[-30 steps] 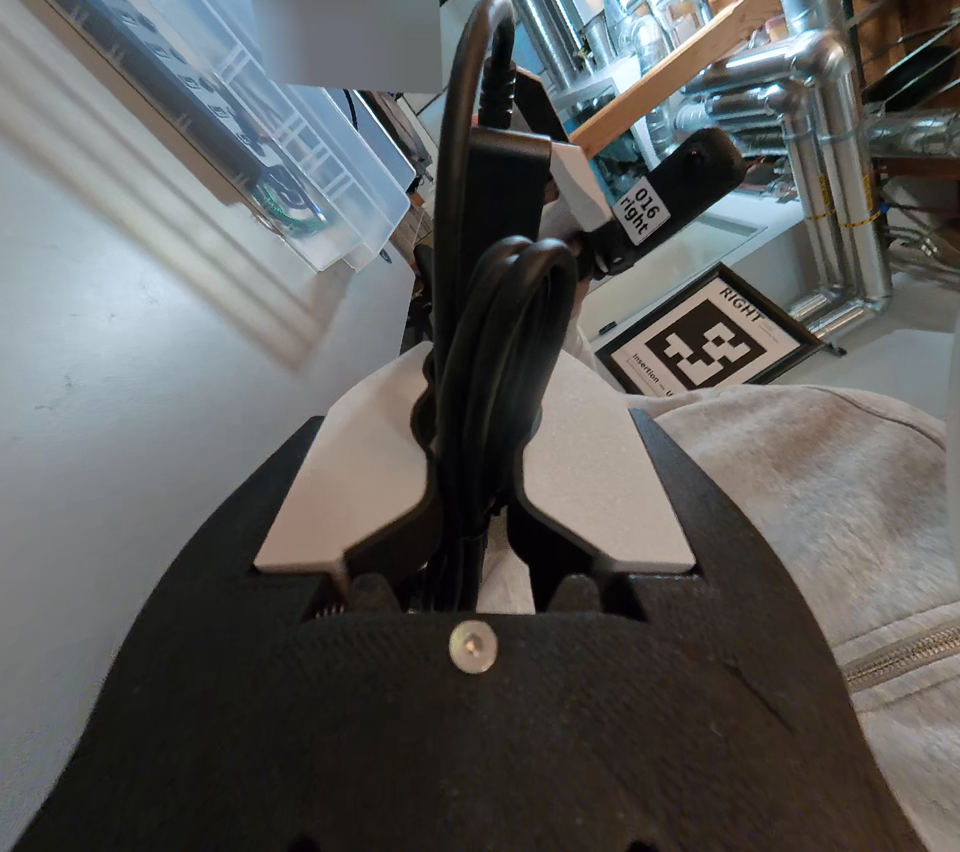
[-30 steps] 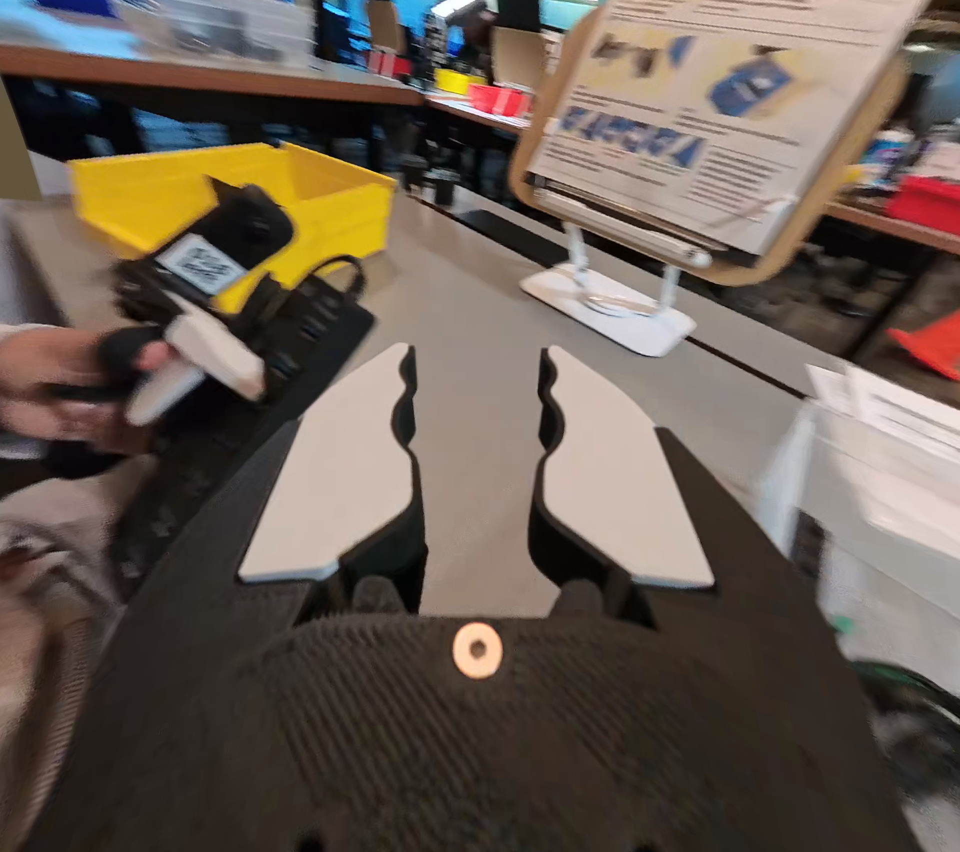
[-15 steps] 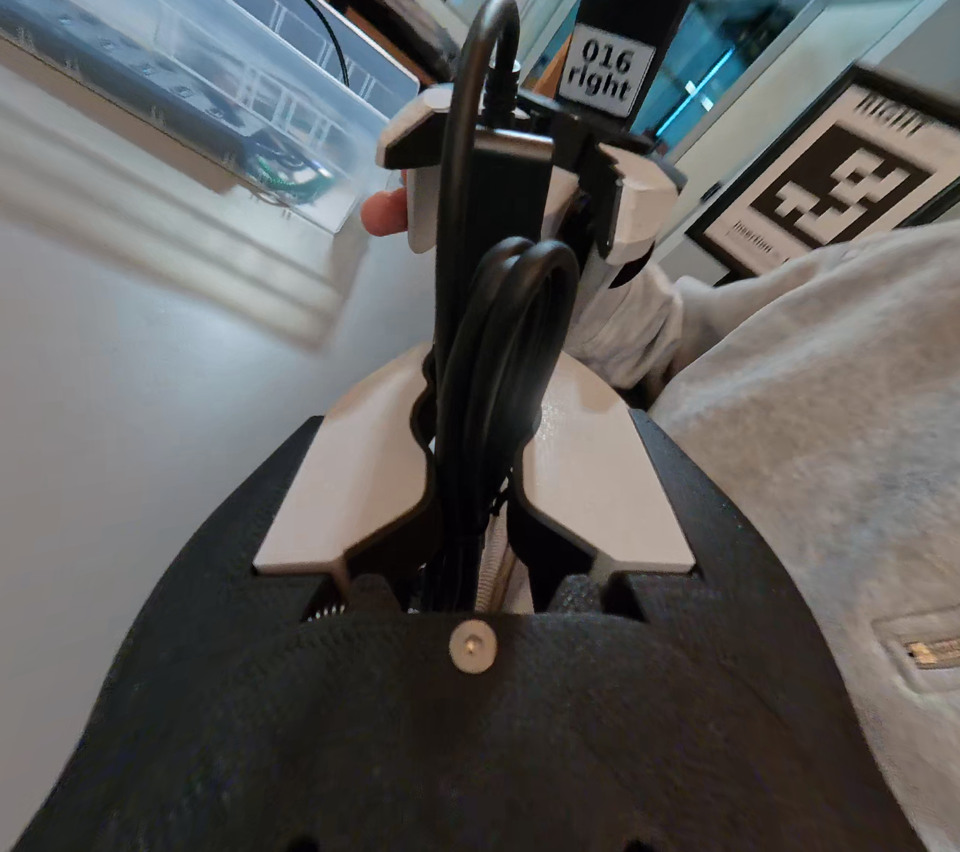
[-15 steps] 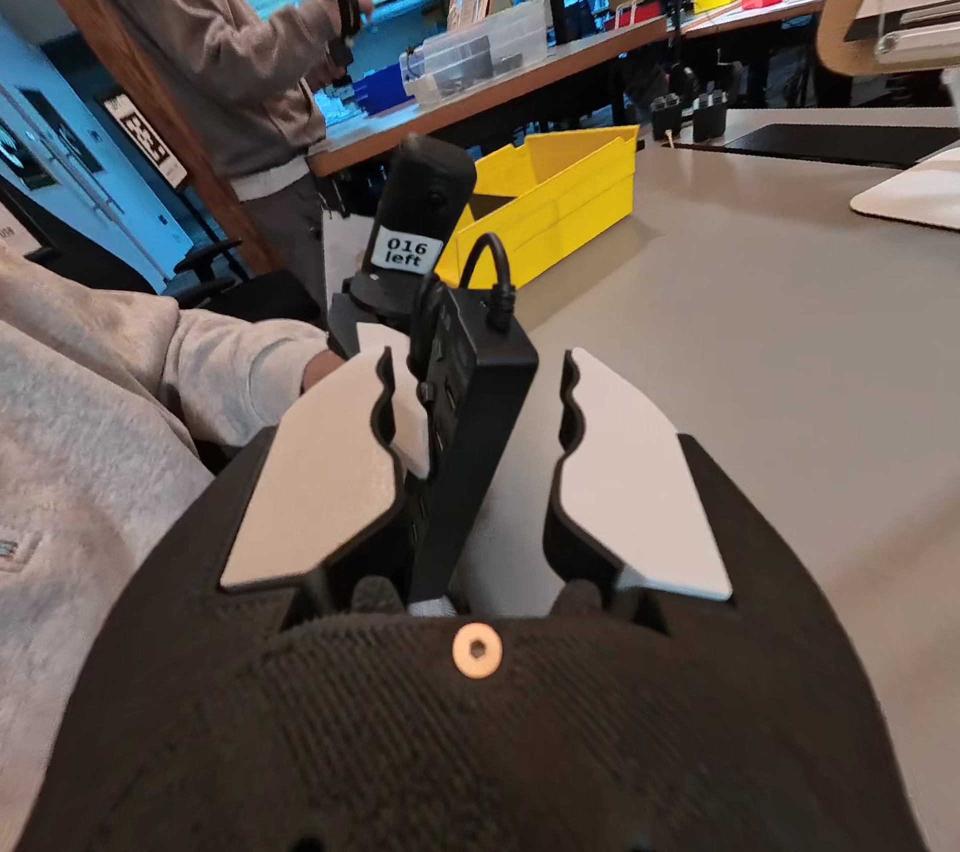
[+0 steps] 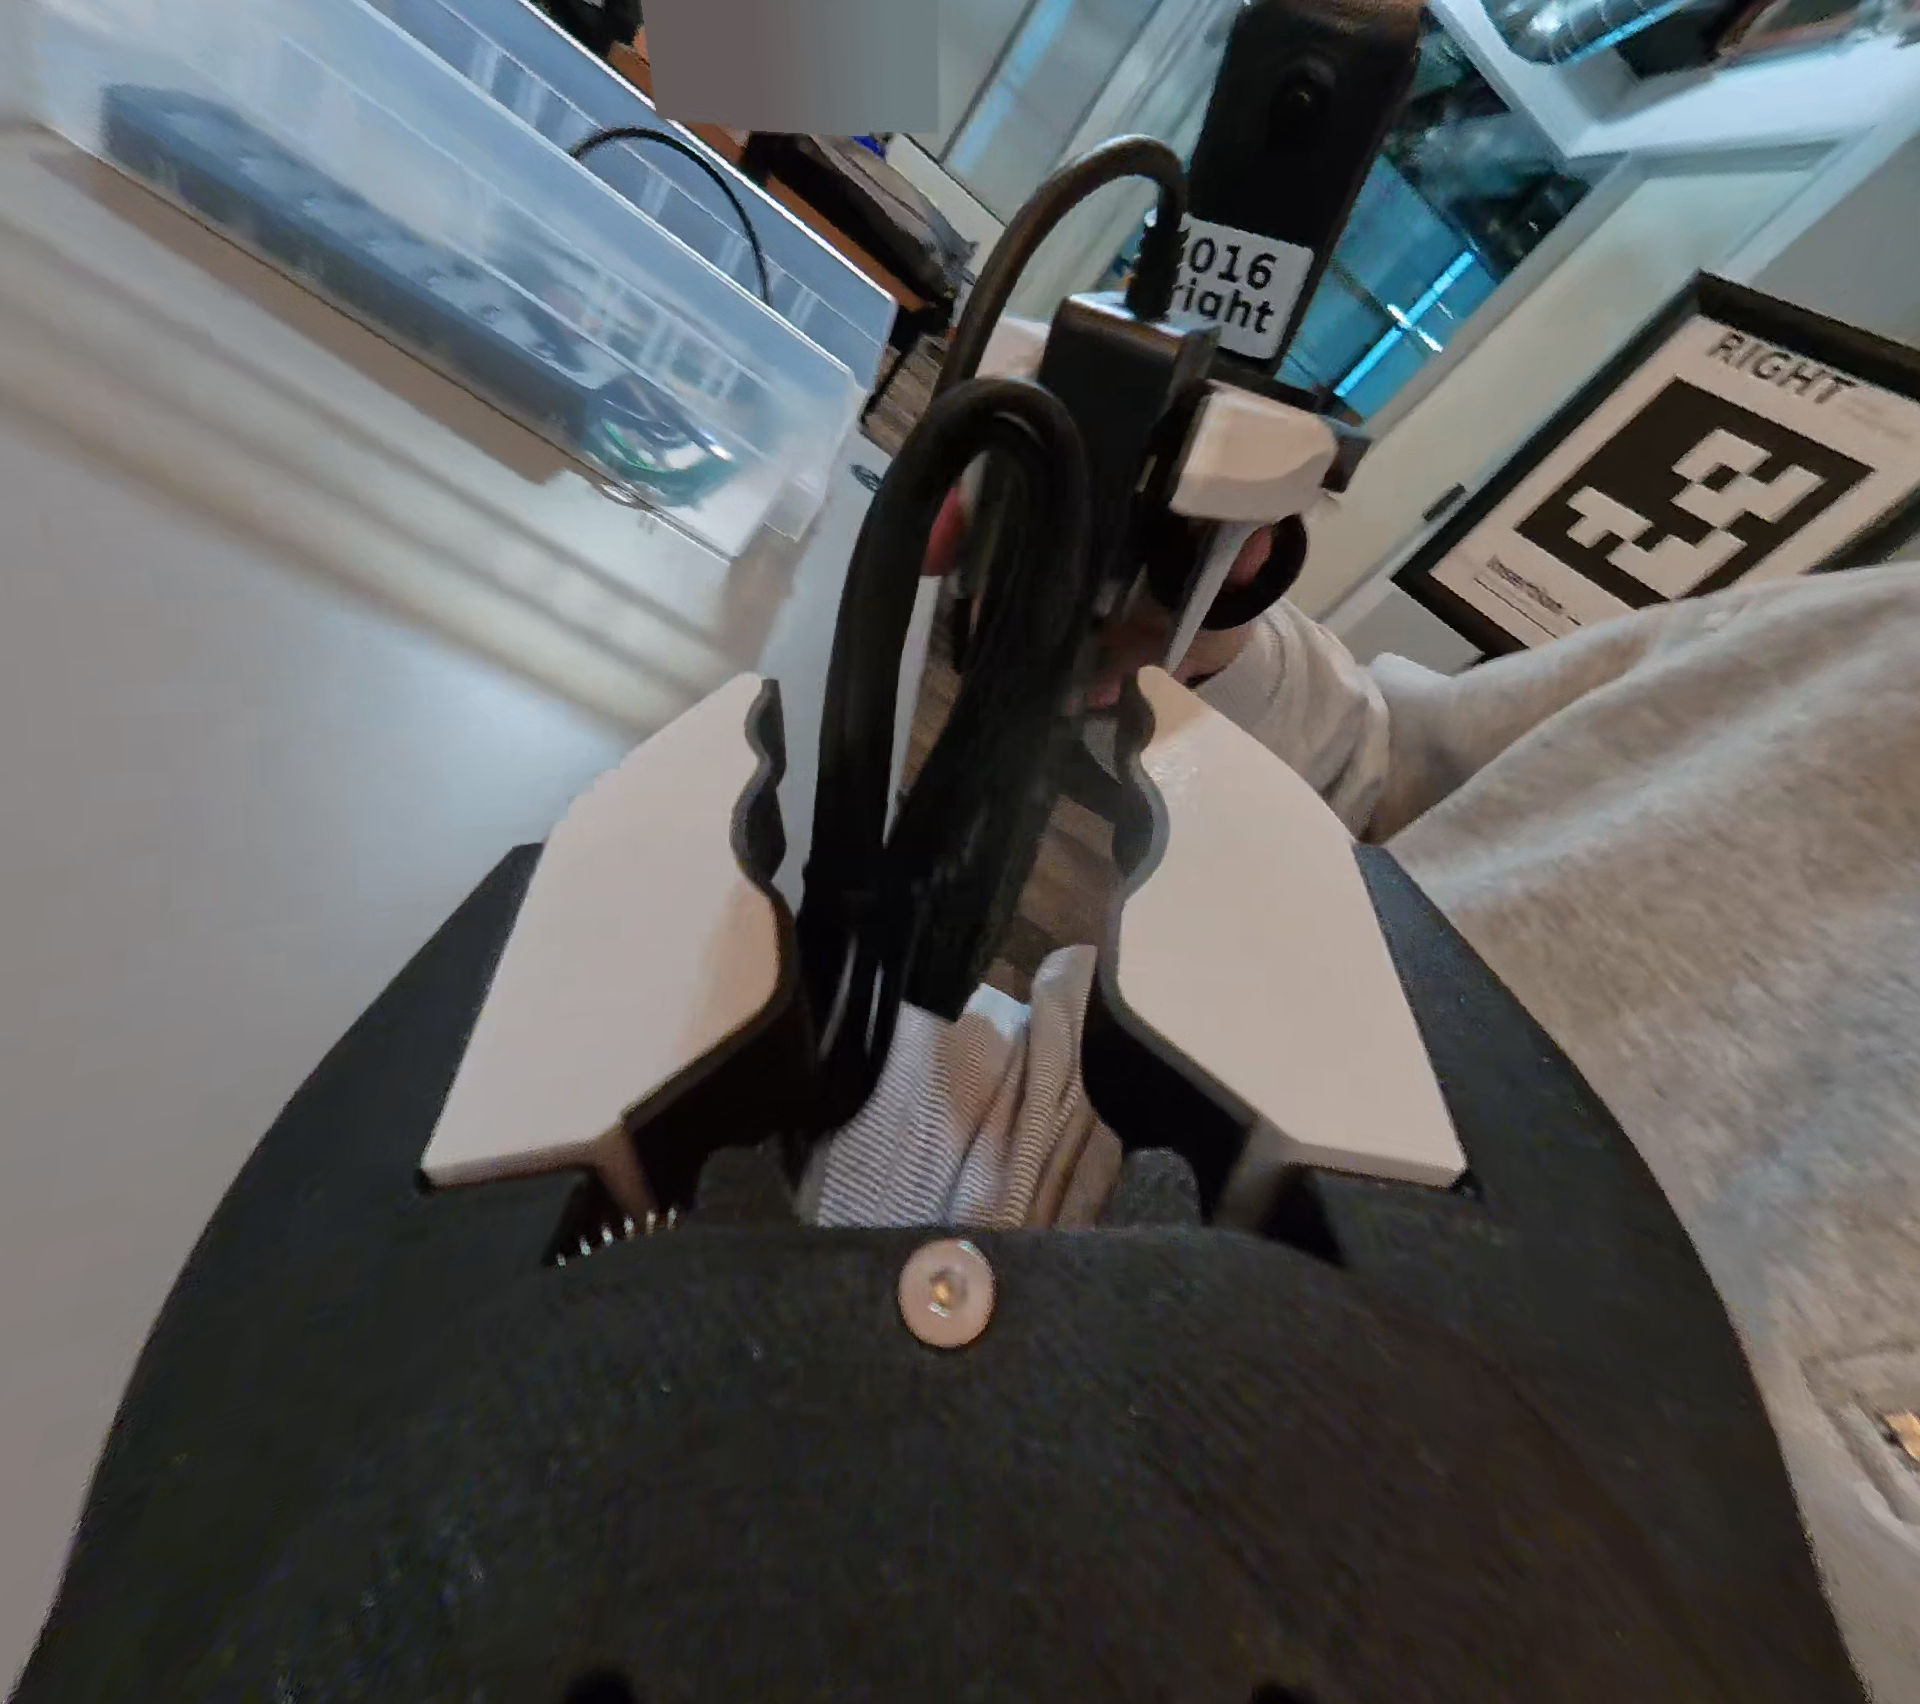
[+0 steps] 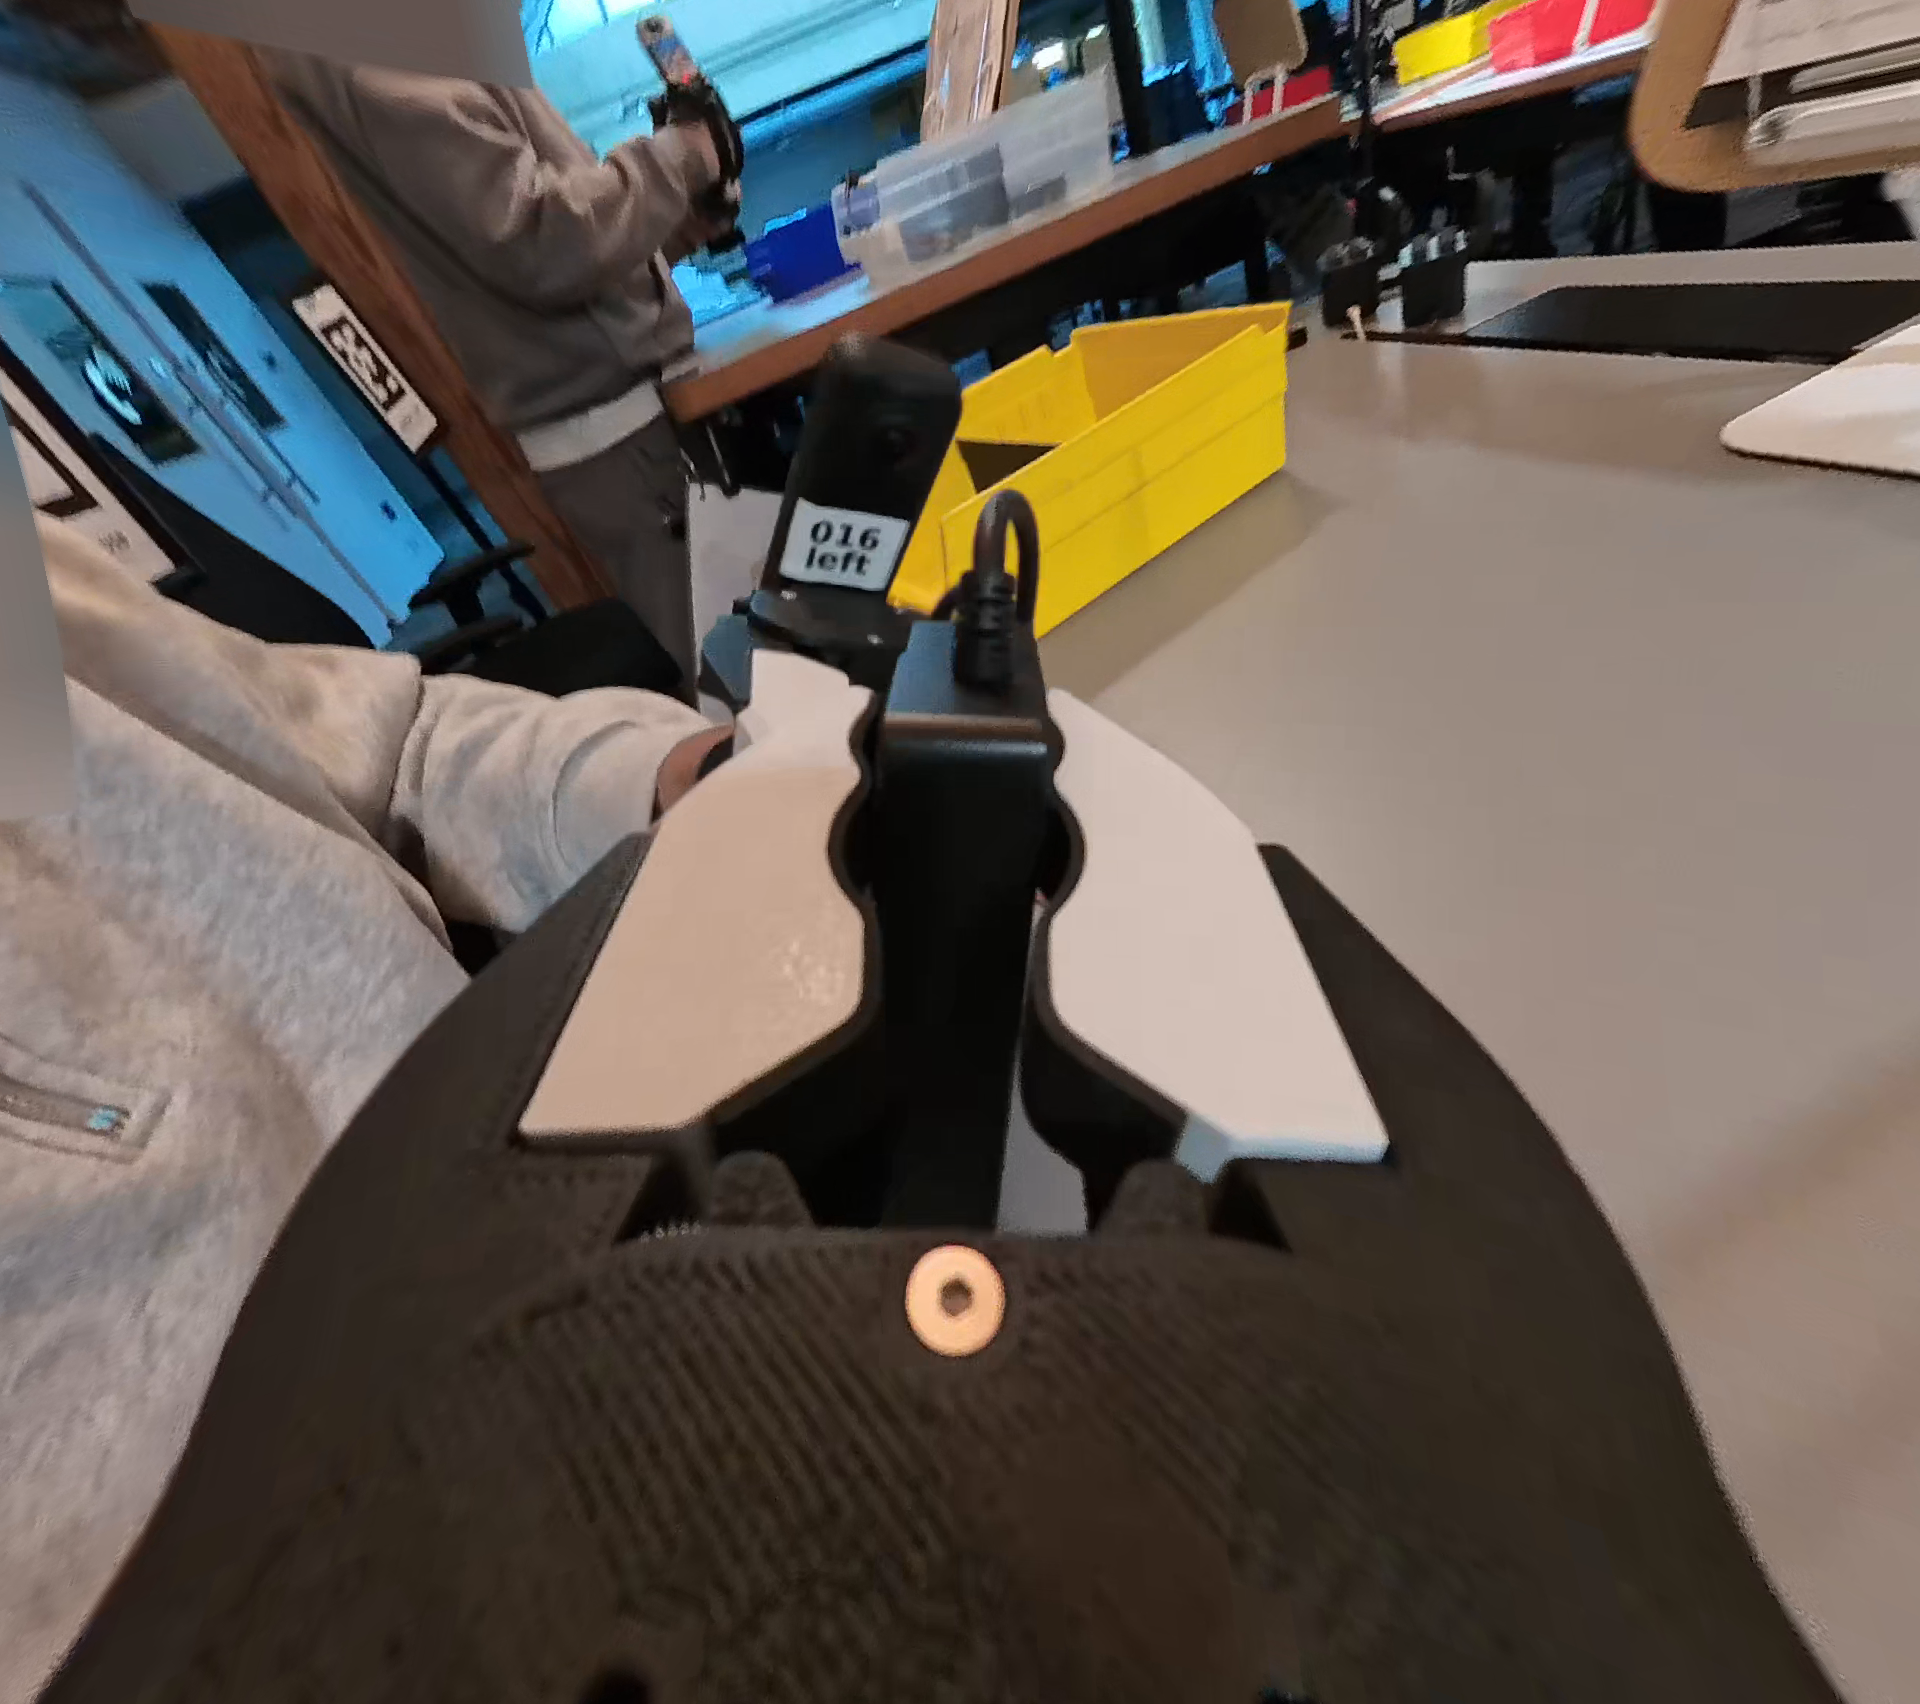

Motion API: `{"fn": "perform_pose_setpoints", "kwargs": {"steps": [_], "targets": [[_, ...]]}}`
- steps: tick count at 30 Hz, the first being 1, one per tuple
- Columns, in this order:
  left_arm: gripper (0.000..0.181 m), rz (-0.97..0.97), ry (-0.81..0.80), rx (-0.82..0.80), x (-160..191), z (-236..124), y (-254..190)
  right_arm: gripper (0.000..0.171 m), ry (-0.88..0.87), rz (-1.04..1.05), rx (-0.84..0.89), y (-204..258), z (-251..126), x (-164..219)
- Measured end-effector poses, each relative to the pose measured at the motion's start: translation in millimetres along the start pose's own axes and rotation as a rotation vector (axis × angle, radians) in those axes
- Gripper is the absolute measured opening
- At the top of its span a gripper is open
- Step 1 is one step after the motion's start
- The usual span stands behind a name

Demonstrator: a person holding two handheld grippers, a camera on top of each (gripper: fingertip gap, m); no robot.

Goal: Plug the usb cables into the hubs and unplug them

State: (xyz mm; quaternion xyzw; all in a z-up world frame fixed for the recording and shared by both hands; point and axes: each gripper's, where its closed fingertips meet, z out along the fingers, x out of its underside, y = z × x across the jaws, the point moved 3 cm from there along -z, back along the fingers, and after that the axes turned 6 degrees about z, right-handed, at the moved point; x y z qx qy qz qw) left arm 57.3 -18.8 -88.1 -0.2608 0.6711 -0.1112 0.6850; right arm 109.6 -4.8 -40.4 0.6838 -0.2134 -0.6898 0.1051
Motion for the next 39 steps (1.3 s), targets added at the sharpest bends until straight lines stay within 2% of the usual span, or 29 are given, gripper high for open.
{"fn": "perform_pose_setpoints", "kwargs": {"steps": [2, 6, 9, 12, 14, 18, 24, 26, 28, 31, 35, 39], "targets": [[0.071, 0.016, -0.015, -0.071, -1.4, -3.7, 9.0, 0.026, -0.038, 0.013, 0.022, -4.9, -5.6, -6.0], [0.072, 0.089, -0.026, -0.193, -3.8, -10.0, 20.0, 0.026, -0.079, 0.018, 0.086, -15.0, -12.7, -11.7], [0.075, 0.136, 0.027, -0.186, 2.4, -3.5, 15.7, 0.026, -0.092, 0.05, 0.054, -12.7, -11.6, -12.0], [0.093, 0.166, 0.085, -0.189, 13.2, 5.8, 13.7, 0.026, -0.092, 0.045, 0.013, -5.3, -7.4, -10.3], [0.098, 0.194, 0.124, -0.199, 19.0, 9.7, 13.0, 0.026, -0.094, 0.026, -0.005, 0.2, -5.1, -9.5], [0.099, 0.225, 0.153, -0.181, 24.9, 16.3, 5.8, 0.027, -0.114, 0.019, -0.053, 11.1, -1.0, -9.1], [0.091, 0.202, 0.168, -0.092, 32.6, 28.2, -14.4, 0.026, -0.183, -0.02, -0.025, 15.3, 7.0, -6.6], [0.081, 0.184, 0.174, -0.06, 34.7, 30.3, -19.7, 0.027, -0.196, -0.053, -0.016, 16.8, 8.2, -6.7], [0.061, 0.161, 0.17, -0.057, 34.2, 29.0, -18.9, 0.027, -0.212, -0.051, -0.037, 20.4, 8.1, -8.3], [0.058, 0.126, 0.177, 0.005, 33.5, 27.1, -21.9, 0.027, -0.23, -0.024, -0.035, 17.6, 7.8, -9.1], [0.05, 0.051, 0.136, 0.085, 28.3, 26.6, -29.8, 0.032, -0.265, 0.056, -0.024, 6.2, 2.3, -13.3], [0.049, -0.081, 0.024, 0.118, 13.6, 16.5, -20.3, 0.05, -0.268, 0.029, 0.037, -5.3, -5.7, -17.0]]}}
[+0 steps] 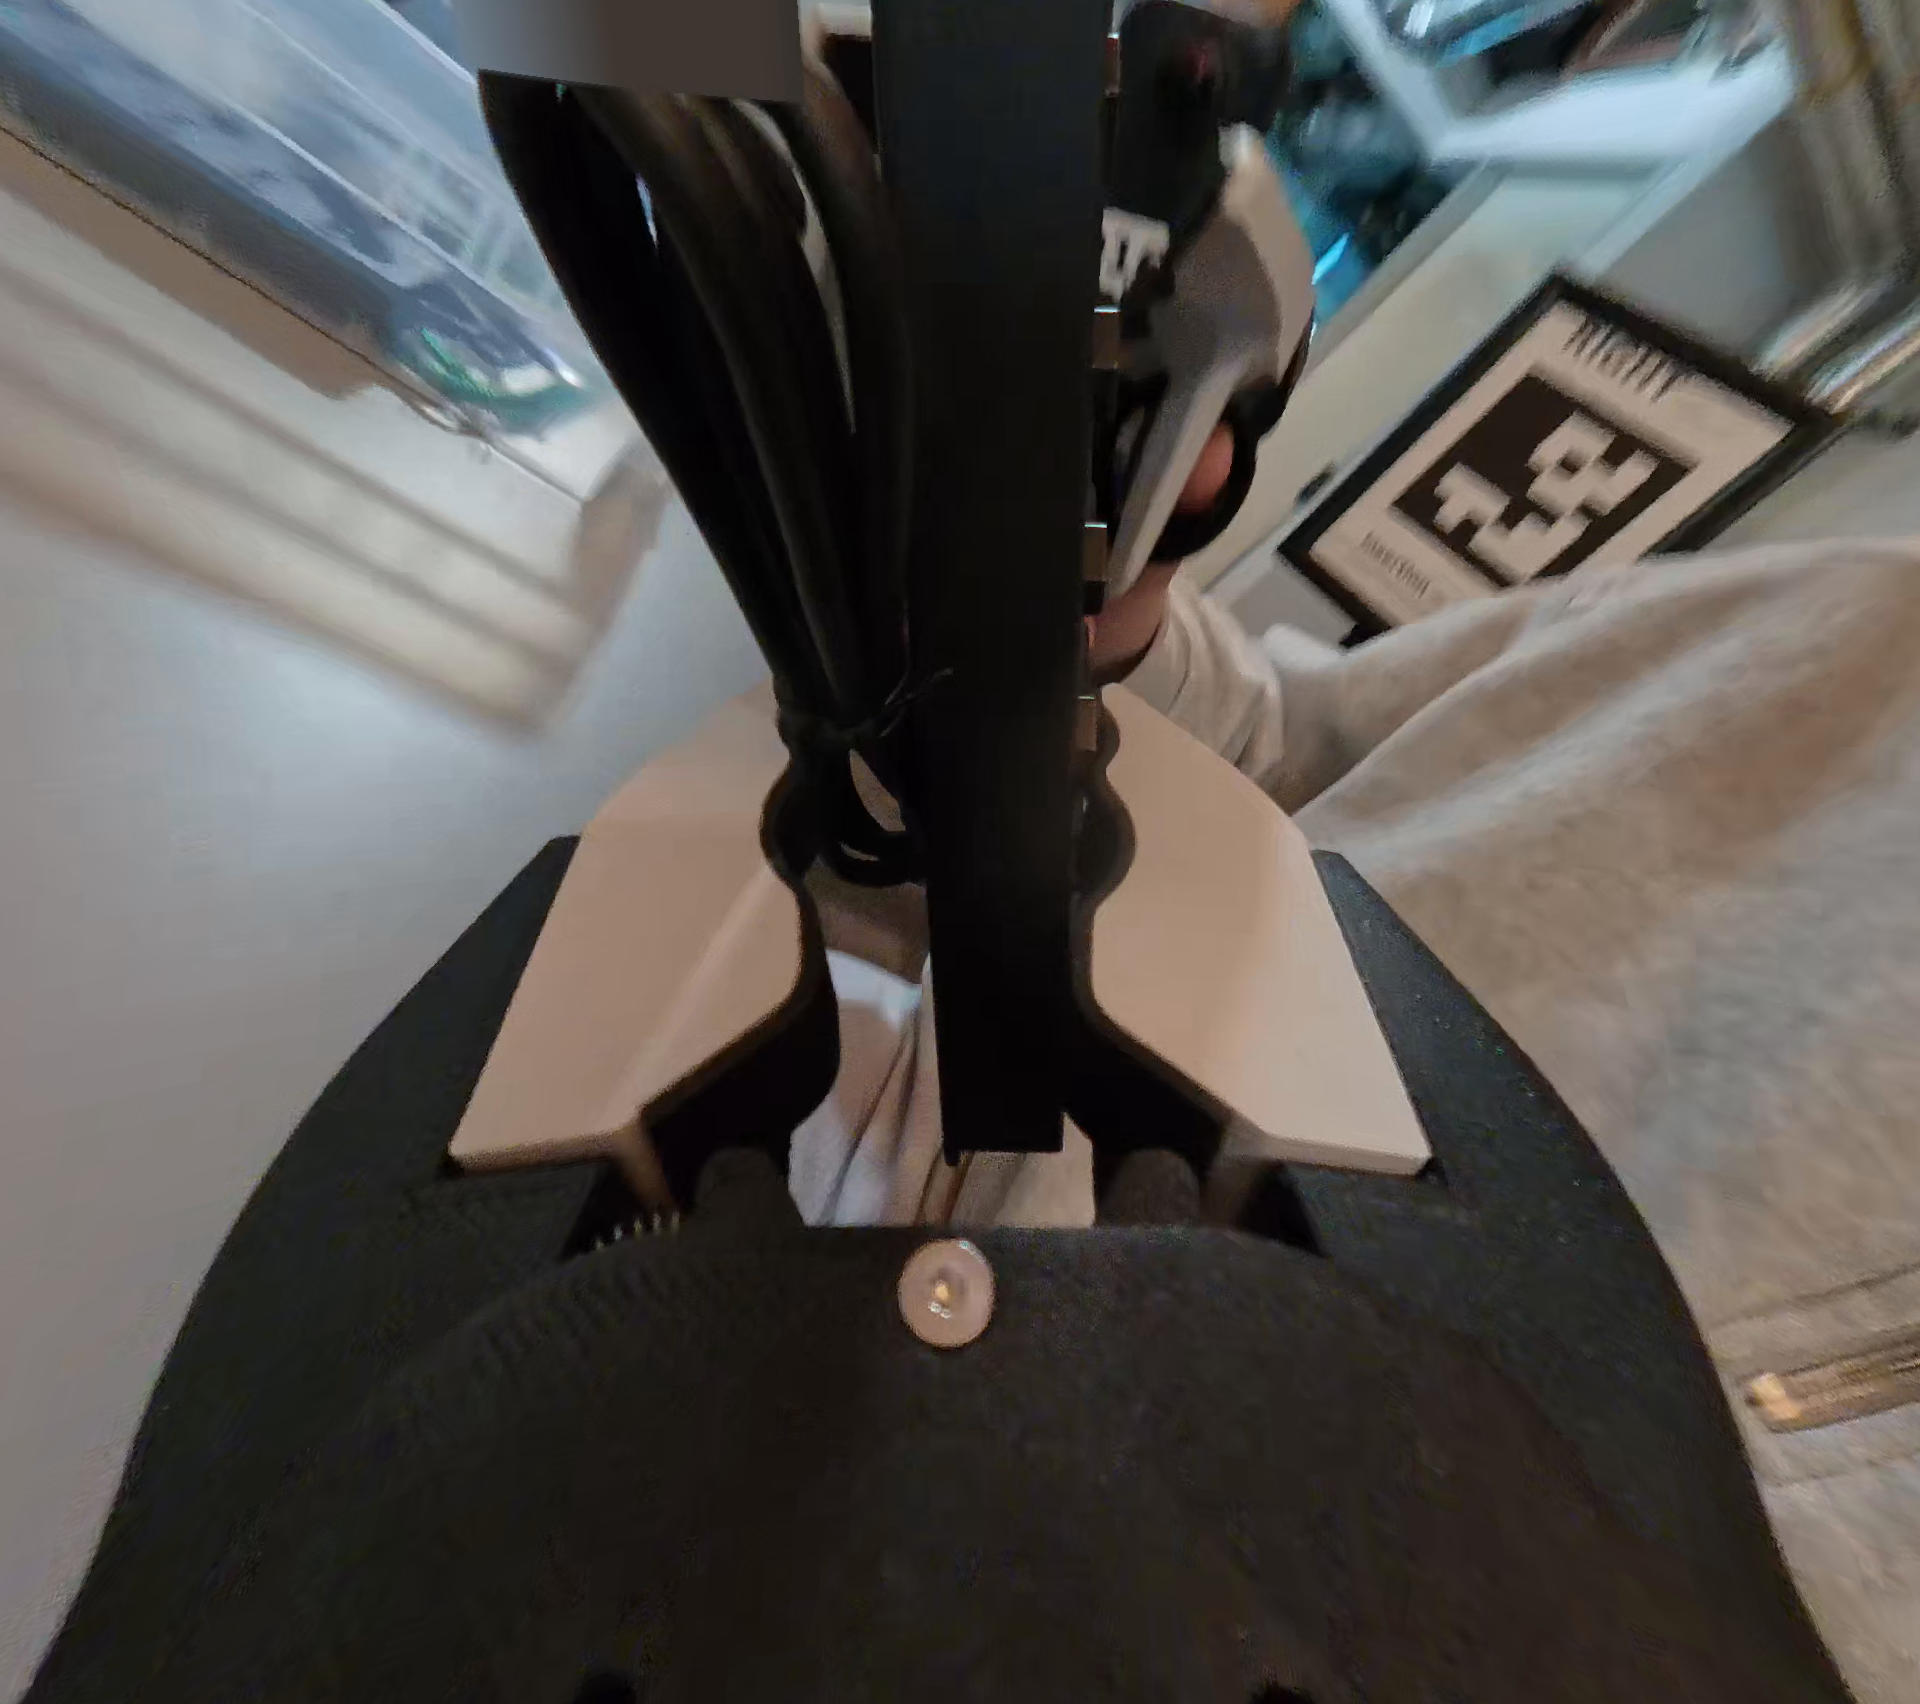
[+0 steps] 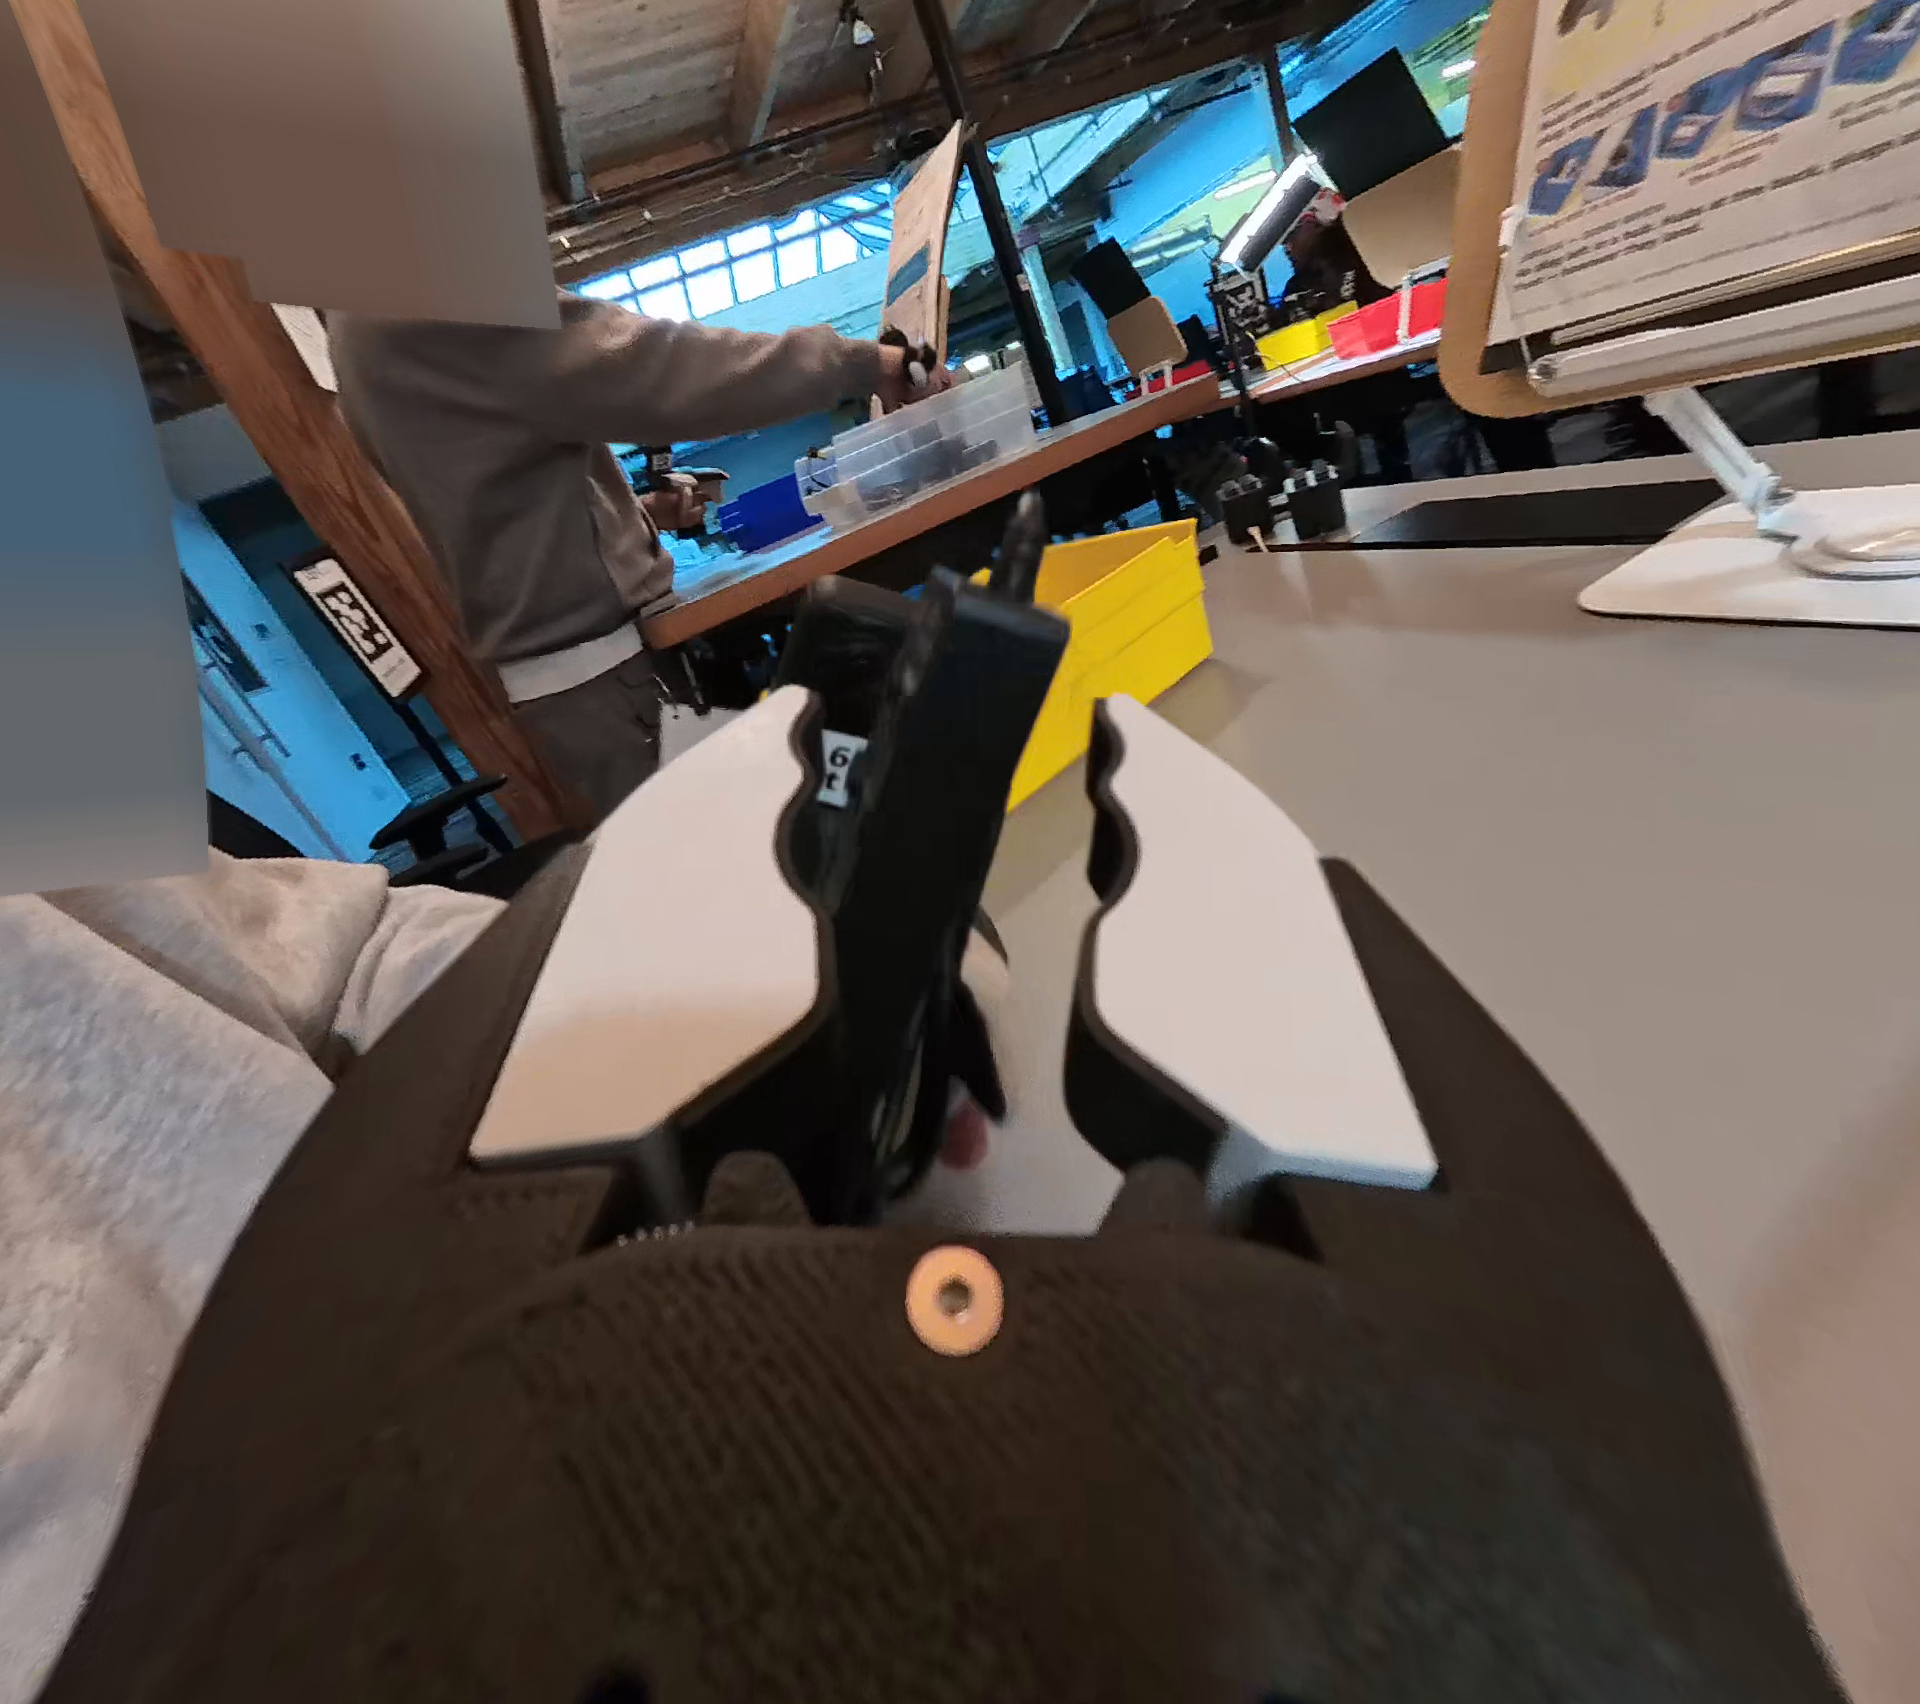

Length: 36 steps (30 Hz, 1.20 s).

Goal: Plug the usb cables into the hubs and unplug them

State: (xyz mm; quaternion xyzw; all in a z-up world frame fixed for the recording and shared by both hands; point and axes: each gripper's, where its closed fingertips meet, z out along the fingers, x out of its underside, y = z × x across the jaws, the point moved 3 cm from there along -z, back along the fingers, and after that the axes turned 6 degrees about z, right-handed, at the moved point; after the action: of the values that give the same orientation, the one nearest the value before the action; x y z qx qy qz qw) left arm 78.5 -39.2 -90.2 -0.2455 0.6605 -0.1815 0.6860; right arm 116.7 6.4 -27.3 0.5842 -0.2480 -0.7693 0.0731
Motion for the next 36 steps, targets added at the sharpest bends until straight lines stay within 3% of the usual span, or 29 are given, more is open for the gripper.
{"fn": "perform_pose_setpoints", "kwargs": {"steps": [5, 13, 16, 20, 30, 36], "targets": [[0.049, -0.131, -0.25, 0.016, -34.2, -34.6, 18.2, 0.06, 0.148, -0.035, 0.06, -9.6, 3.3, 20.6], [0.049, -0.042, -0.288, -0.03, -41.5, -45.1, 22.9, 0.068, 0.381, 0.191, -0.056, 2.0, 16.8, 66.6], [0.049, -0.025, -0.263, -0.035, -36.6, -39.6, 21.9, 0.066, 0.411, 0.229, -0.066, 4.0, 19.0, 74.7], [0.05, -0.012, -0.24, -0.03, -32.4, -33.5, 18.5, 0.047, 0.454, 0.128, -0.029, 4.1, 18.3, 81.7], [0.067, -0.048, -0.26, -0.026, -38.8, -37.2, 17.7, 0.038, 0.341, 0.252, -0.058, 1.4, 13.6, 58.5], [0.067, -0.075, -0.264, -0.002, -38.3, -38.2, 18.0, 0.038, 0.111, 0.203, -0.014, -10.8, -9.2, -12.1]]}}
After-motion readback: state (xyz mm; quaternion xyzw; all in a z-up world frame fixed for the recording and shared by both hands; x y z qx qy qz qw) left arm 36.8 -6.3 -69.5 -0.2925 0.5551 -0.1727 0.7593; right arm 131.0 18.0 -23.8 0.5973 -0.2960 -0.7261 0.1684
